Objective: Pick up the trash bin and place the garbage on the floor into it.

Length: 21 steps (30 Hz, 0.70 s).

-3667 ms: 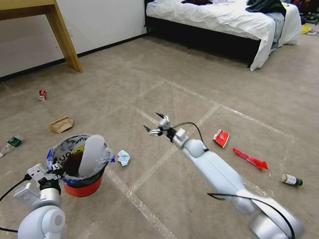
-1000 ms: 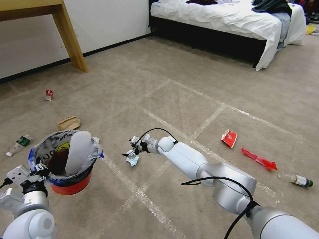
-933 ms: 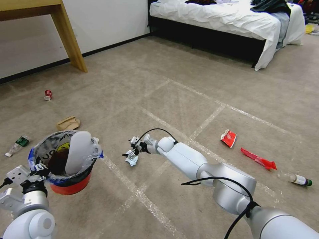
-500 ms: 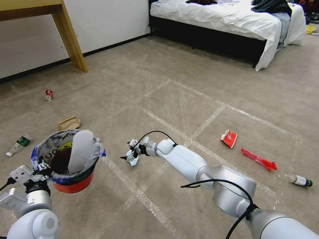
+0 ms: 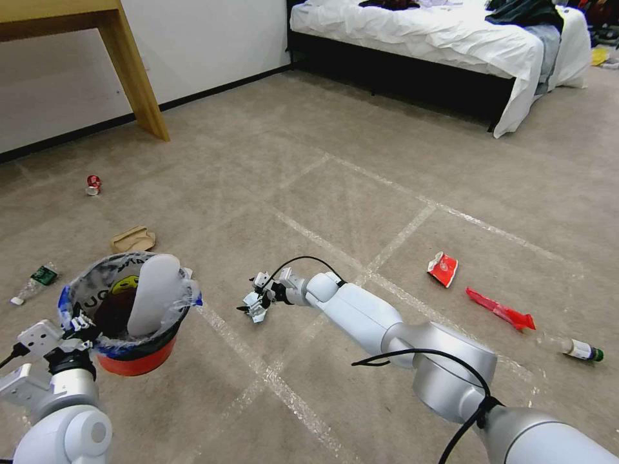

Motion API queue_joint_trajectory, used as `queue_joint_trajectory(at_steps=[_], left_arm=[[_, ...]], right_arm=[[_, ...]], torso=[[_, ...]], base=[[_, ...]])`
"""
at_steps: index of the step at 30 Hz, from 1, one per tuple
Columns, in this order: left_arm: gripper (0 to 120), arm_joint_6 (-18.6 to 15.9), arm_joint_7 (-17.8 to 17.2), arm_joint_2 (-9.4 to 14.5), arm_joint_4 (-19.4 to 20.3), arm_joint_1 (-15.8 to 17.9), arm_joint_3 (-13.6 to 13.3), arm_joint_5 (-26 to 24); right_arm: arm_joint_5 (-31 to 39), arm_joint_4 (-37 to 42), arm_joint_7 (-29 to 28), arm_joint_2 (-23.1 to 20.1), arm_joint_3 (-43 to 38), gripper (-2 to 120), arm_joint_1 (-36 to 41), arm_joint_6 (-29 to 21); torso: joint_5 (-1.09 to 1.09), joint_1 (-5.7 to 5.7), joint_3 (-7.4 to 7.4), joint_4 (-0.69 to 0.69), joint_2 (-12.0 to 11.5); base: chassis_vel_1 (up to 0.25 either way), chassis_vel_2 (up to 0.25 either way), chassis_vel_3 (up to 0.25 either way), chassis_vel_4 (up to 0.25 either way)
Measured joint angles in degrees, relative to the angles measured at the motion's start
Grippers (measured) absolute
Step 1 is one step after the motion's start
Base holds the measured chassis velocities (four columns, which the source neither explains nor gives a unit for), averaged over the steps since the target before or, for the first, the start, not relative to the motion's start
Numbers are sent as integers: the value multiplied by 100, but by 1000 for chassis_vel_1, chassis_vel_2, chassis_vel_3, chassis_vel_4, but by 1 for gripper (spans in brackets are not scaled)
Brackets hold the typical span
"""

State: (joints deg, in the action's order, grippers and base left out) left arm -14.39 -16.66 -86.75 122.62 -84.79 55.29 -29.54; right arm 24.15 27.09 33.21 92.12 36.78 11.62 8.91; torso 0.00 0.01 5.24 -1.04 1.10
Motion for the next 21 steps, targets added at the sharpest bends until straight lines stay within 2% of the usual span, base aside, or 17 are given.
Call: queue_joint_trajectory(at_steps=[14,21], left_arm=[[4,-18,-22,-19,-4,15,-25,-46],[4,-22,-33,-47,-49,12,-112,12]], right_arm=[[-48,129,-11,-55,-125,100,166,35],[-81,140,-4,-159,-217,100,258,85]], torso=[[1,0,-12,0,-7],[0,0,-102,-1,-101]], base=[[0,0,0,0],[0,0,0,0]])
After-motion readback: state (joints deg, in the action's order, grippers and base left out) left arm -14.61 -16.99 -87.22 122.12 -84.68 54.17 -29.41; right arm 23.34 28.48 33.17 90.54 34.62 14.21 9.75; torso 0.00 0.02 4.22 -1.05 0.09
